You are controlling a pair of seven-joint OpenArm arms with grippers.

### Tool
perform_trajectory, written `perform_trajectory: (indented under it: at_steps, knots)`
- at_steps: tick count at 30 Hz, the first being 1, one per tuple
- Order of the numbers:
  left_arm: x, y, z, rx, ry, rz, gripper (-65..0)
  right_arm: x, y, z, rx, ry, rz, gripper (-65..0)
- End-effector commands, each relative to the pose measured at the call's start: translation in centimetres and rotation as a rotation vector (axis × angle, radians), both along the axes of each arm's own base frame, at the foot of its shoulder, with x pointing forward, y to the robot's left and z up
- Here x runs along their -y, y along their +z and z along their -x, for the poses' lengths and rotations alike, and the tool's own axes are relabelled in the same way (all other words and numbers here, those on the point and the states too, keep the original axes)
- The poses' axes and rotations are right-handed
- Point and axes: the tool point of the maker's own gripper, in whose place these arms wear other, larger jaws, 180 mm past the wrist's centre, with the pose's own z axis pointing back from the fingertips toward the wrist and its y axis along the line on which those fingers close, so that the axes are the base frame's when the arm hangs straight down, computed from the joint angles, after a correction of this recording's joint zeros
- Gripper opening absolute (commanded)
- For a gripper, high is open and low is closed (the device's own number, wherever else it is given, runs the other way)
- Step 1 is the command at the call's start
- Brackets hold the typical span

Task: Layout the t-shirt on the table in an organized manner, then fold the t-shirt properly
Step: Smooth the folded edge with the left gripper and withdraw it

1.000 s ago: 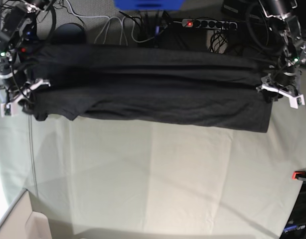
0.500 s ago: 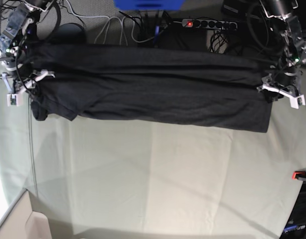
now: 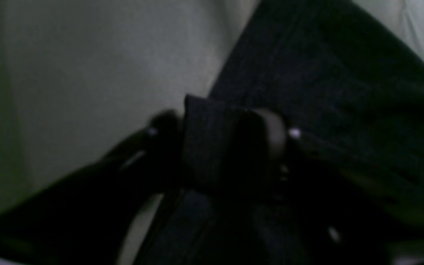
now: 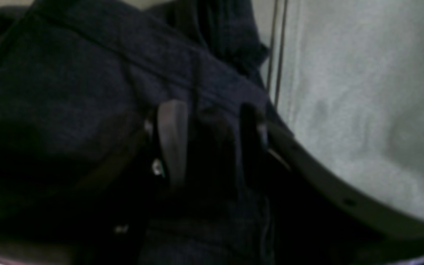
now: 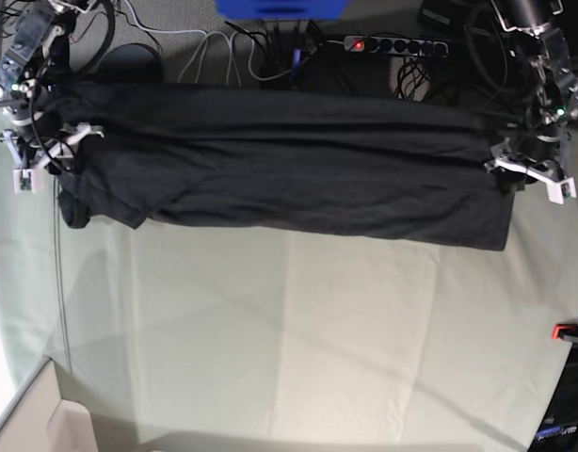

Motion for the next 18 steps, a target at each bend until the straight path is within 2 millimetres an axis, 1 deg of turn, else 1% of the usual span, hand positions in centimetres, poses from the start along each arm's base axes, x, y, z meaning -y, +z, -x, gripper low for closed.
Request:
perform_trajectory:
  at_steps: [1,4,6,7,16,18]
  knots:
    - [-0.5,0.8,-0.4,0.010,-0.010,-0.011,-23.3,0.4,1.0,-0.5,0.038,0.001,0.011,-40.2]
    - [0.9,0.4,-0.3,-0.022,-0.087,0.023,-7.4,0.4,0.9,-0.4,0.036,0.000,0.010,-40.2]
    - [1.9,0.7,-0.6,-0.004,-0.151,0.034,-1.0,0.4,0.8,-0.3,0.034,0.000,0.008,-40.2]
    - [2.1,0.7,-0.6,-0.001,-0.166,0.037,0.0,0.4,0.8,-0.3,0.032,0.000,0.008,-40.2]
    - [2.5,0.4,-0.6,-0.003,-0.172,0.049,0.0,0.3,0.7,-0.3,0.028,0.002,0.006,-40.2]
    - [2.5,0.1,-0.4,-0.011,-0.169,0.056,0.0,0.3,0.7,-0.3,0.028,0.002,0.006,-40.2]
